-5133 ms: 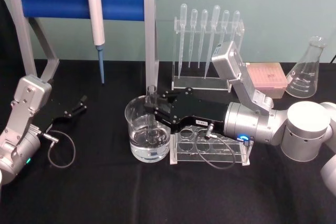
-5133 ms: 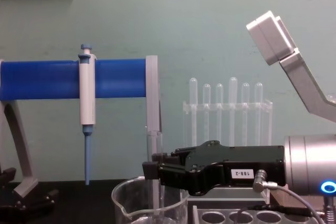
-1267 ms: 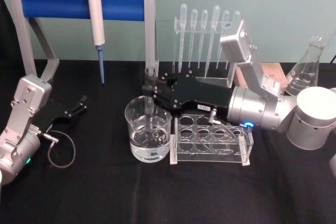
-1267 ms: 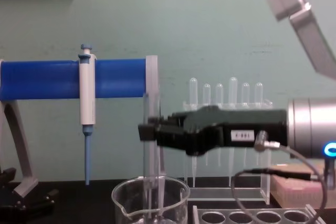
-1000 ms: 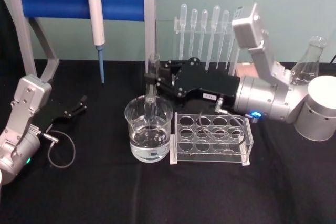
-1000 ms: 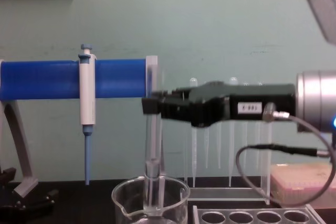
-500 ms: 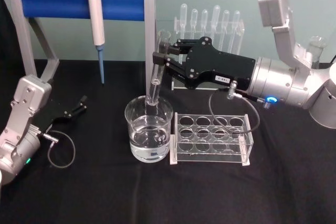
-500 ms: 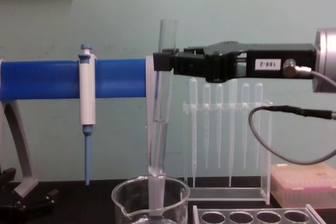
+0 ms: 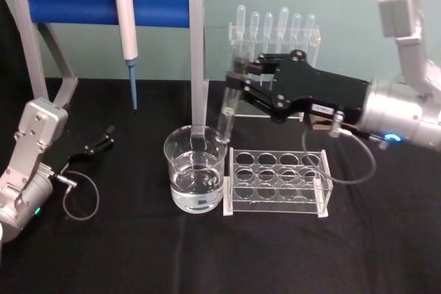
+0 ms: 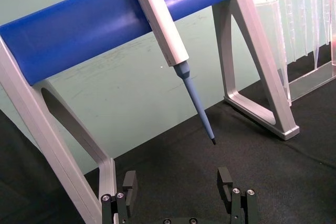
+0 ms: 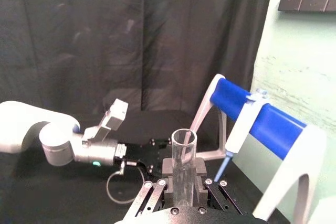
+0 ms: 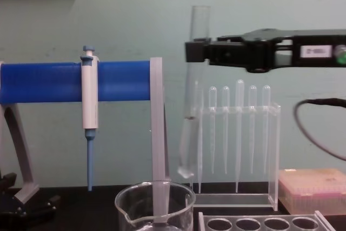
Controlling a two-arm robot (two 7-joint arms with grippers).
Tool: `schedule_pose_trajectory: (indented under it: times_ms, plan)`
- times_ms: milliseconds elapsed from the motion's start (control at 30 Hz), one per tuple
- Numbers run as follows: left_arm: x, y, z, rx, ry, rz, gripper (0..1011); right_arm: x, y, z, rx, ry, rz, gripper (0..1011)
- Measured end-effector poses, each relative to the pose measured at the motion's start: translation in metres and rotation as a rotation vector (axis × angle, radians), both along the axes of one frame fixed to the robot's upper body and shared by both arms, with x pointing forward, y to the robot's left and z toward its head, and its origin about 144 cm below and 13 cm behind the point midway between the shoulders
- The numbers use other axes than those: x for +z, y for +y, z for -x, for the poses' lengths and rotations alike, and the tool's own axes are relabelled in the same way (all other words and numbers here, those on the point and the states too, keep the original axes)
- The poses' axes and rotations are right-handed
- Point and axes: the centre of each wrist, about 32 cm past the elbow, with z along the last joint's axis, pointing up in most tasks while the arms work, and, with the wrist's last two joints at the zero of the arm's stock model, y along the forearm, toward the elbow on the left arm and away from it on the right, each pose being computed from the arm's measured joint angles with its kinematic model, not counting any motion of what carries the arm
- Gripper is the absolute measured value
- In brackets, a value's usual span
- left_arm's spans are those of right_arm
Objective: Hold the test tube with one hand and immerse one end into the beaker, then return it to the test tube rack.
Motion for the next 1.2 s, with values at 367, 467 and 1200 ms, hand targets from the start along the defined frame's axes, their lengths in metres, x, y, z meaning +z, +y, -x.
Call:
schedule_pose_trajectory:
  times_ms: [367,467,1200]
  plan:
    - [0.0,0.0,0.0,0.0,0.0,0.0,1000,-0.005,-0.033,0.024,-0.049,-0.008,0.028,242]
    - [0.0,0.0,0.0,0.0,0.0,0.0,1000,-0.011,-0.041,0.029,-0.063,0.002,0.03,242]
    - [0.0,0.0,0.0,0.0,0.0,0.0,1000,-0.039,-0.053,0.031,-0.108,0.06,0.033,242]
